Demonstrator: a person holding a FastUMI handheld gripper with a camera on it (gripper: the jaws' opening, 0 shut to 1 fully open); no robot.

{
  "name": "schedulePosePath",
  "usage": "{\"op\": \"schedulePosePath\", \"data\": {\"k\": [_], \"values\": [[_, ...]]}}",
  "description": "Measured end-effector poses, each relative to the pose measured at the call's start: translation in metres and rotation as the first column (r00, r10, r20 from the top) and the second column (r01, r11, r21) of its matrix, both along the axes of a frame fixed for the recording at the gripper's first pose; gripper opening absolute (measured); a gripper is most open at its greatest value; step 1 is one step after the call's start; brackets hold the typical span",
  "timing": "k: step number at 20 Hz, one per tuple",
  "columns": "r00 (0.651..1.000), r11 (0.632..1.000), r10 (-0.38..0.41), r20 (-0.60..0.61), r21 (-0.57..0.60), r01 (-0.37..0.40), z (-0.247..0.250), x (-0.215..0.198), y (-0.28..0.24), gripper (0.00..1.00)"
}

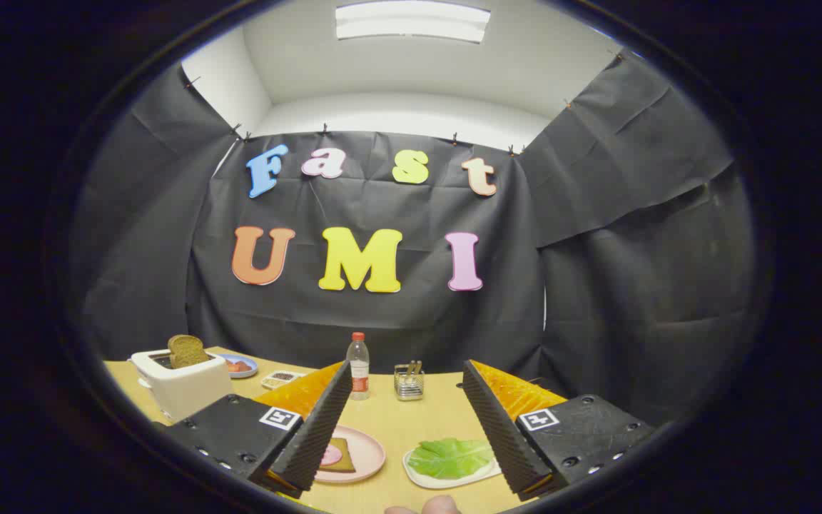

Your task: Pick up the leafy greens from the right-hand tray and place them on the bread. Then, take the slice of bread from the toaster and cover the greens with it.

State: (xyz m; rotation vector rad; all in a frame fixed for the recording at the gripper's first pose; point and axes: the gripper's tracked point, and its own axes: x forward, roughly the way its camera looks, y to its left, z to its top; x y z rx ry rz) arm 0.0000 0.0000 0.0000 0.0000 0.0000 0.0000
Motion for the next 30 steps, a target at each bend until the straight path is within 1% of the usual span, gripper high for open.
{"op": "schedulePosePath", "data": {"k": [5,16,20,24,28,30], "values": [[1.000,1.000,0.022,-0.017,-0.014,-0.022,-0.005,0.001,0.007,0.95],[0.999,0.999,0.032,-0.030,-0.016,-0.033,-0.010,0.006,0.008,0.95],[0.999,1.000,0.019,-0.035,-0.005,-0.019,-0.014,0.009,0.004,0.95],[0.999,1.000,0.019,-0.037,-0.016,-0.020,-0.013,0.011,0.004,0.95],[0.999,1.000,0.021,-0.033,-0.002,-0.021,-0.011,0.013,-0.004,0.95],[0.997,0.999,0.044,-0.055,-0.008,-0.045,-0.012,0.015,-0.009,0.95]]}}
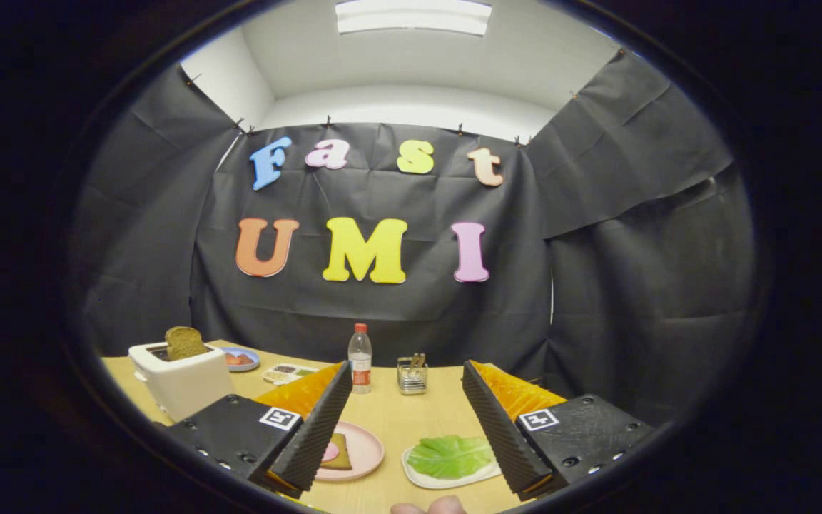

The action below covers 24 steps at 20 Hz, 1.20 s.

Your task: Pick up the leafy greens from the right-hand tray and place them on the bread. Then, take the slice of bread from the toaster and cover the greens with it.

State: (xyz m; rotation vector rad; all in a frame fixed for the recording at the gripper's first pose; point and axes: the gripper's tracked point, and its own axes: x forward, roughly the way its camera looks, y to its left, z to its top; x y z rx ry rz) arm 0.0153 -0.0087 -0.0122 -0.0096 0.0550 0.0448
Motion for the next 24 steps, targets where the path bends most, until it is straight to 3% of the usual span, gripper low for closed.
{"op": "schedulePosePath", "data": {"k": [7,14,18,24], "values": [[0.990,0.998,-0.038,-0.136,0.044,0.044,-0.035,0.019,-0.074,0.95],[0.948,0.992,-0.006,-0.319,0.120,0.047,-0.106,0.052,-0.112,0.95],[0.885,0.981,0.028,-0.466,0.181,0.064,-0.158,0.066,-0.125,0.96],[0.793,0.929,0.050,-0.608,0.320,0.187,-0.207,0.081,-0.143,0.95]]}}
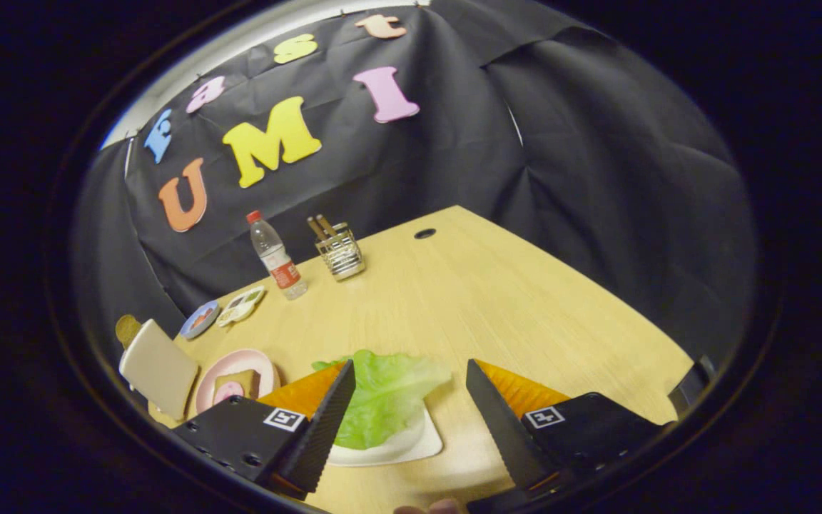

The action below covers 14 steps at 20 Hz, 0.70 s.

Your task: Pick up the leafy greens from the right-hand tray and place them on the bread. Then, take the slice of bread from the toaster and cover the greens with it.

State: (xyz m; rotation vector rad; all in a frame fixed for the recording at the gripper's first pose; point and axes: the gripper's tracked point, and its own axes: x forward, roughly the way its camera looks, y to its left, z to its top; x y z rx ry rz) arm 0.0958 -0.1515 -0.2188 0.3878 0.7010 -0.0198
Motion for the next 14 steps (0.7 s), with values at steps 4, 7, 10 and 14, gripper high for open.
{"op": "schedulePosePath", "data": {"k": [4,7,10,14], "values": [[0.999,0.995,-0.021,-0.043,0.097,0.025,-0.013,0.009,0.004,0.96],[0.997,0.987,-0.014,-0.081,0.161,0.027,-0.026,0.008,0.010,0.95],[0.997,0.982,-0.012,-0.071,0.189,0.025,-0.024,0.016,0.011,0.94],[0.995,0.981,-0.001,-0.100,0.195,0.021,-0.033,0.021,0.017,0.66]]}}
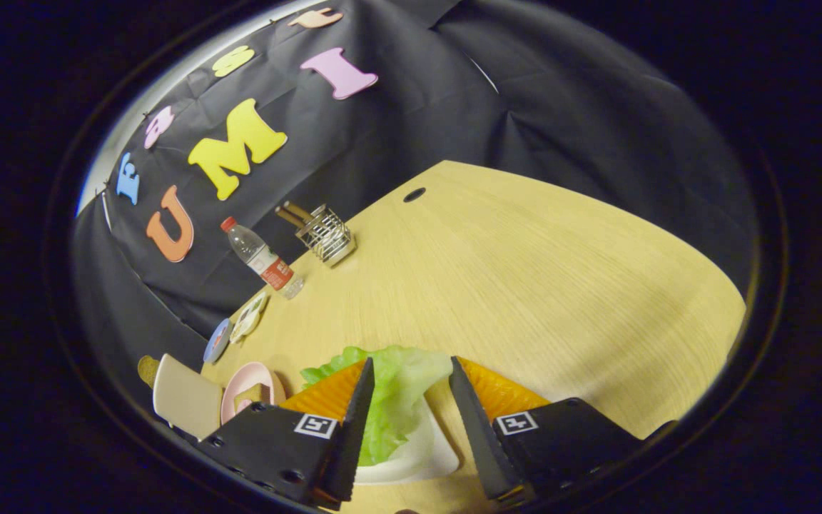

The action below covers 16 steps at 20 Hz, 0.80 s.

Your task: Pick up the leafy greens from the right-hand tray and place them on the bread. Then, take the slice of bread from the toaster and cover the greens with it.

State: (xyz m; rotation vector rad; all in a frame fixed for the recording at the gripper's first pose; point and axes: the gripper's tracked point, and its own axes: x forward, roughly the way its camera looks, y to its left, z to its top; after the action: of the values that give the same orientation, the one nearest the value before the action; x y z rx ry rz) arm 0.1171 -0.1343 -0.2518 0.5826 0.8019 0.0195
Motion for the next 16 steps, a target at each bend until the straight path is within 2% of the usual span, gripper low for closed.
{"op": "schedulePosePath", "data": {"k": [5,11,16], "values": [[0.999,1.000,-0.025,0.034,0.013,0.025,0.006,0.009,-0.011,0.01],[0.987,1.000,-0.002,0.164,-0.009,0.004,0.055,0.004,0.000,0.00],[0.957,1.000,0.015,0.289,0.011,-0.019,0.118,-0.006,0.033,0.00]]}}
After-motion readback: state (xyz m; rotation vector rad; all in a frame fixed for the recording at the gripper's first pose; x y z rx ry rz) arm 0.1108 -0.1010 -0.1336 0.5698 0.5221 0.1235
